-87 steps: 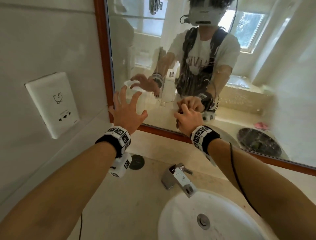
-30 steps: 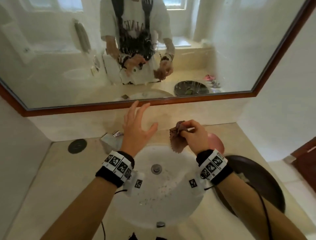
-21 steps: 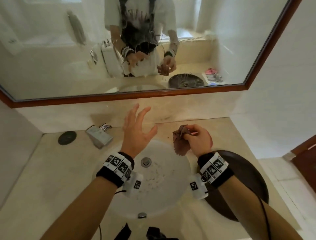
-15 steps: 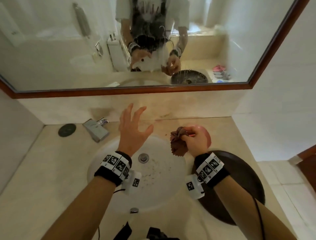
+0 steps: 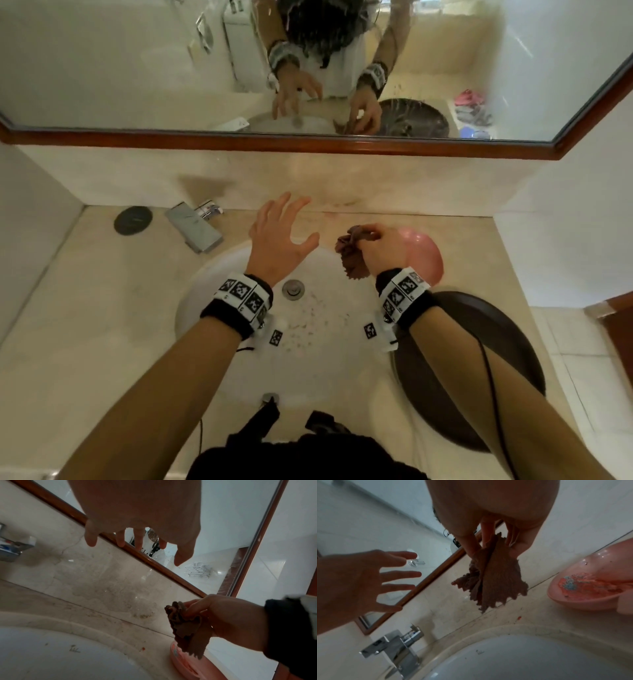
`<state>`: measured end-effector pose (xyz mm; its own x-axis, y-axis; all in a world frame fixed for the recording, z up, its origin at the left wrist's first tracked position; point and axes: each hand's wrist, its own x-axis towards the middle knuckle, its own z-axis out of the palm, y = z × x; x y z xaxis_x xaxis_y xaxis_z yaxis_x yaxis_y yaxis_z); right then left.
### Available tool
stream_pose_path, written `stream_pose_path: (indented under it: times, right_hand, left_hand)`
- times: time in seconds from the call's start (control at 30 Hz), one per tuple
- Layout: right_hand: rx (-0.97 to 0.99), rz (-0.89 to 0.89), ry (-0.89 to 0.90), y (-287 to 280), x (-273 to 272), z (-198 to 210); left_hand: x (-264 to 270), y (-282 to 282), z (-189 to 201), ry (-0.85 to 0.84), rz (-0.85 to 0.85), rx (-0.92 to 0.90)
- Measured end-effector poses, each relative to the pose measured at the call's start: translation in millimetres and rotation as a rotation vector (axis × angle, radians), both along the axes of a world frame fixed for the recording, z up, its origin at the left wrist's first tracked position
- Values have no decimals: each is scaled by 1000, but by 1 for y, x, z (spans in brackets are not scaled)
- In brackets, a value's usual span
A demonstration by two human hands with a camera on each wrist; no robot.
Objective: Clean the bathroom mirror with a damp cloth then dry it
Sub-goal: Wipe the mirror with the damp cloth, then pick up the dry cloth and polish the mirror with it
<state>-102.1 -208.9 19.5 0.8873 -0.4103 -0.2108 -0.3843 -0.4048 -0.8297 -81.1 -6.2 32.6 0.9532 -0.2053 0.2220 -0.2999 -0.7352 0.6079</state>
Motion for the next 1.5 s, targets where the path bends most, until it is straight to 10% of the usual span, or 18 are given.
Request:
stream_pose_path:
  times: [0.73,1.5]
  right_hand:
    - [-315,113,216,19,89,-41]
    - [-484,-192,269,-66,-86,-7]
  left_hand:
    - [39,8,-45,151,84,-65]
    - [-34,-72,-30,199,-323,-222]
